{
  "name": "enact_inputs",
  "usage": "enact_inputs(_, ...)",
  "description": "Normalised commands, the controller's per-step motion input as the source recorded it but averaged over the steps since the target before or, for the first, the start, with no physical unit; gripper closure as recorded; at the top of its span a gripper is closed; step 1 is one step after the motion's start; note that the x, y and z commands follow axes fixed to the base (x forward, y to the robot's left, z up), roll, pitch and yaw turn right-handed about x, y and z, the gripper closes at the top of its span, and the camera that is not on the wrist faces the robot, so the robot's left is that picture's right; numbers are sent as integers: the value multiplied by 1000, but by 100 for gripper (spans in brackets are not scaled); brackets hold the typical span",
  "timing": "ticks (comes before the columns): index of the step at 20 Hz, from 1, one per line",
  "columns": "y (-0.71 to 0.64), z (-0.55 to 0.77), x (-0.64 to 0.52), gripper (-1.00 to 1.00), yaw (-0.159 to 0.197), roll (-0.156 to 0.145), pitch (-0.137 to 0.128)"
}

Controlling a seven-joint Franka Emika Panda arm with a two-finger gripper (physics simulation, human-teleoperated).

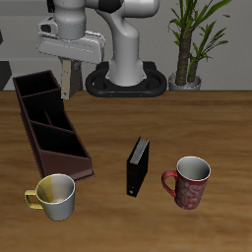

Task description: Place the yellow book into the right desk caddy's right compartment

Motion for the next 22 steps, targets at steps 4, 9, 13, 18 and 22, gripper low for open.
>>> enact_inputs(4,-539,182,-220,100,-61,-100,-30)
enact_inputs(9,-193,46,-187,100,-28,-57,-16)
enact_inputs(13,-198,-66,-243,100,-24,-66,18)
enact_inputs(18,-186,-140,-354,100,-5,-46,-3)
enact_inputs(22,-252,42,-233,100,21,-48,-22)
